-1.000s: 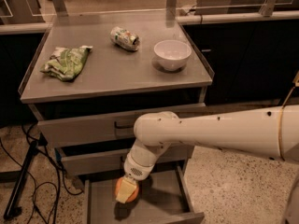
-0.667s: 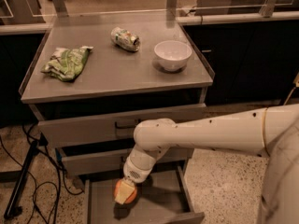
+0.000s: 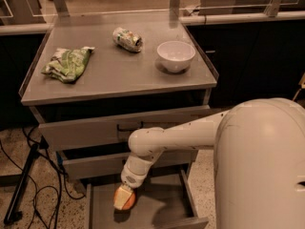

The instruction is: Place orange into bottom drawer

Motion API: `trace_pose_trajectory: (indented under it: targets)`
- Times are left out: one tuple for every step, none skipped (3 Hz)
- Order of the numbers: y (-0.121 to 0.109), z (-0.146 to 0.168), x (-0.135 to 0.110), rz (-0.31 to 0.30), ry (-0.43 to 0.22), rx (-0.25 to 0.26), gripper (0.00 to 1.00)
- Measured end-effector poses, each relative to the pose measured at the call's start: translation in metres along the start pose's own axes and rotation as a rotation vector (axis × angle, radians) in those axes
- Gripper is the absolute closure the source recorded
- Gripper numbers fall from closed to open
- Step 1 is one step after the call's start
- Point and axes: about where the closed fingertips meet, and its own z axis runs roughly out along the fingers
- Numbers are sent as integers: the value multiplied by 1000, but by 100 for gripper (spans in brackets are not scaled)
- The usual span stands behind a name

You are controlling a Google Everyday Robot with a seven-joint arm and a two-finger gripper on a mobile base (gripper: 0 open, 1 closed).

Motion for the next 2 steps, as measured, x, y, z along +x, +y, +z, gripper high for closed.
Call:
trace_pose_trajectory:
  targets:
    - [0, 5, 1, 7, -1, -6, 100]
    - [3, 25, 12, 85, -30, -16, 100]
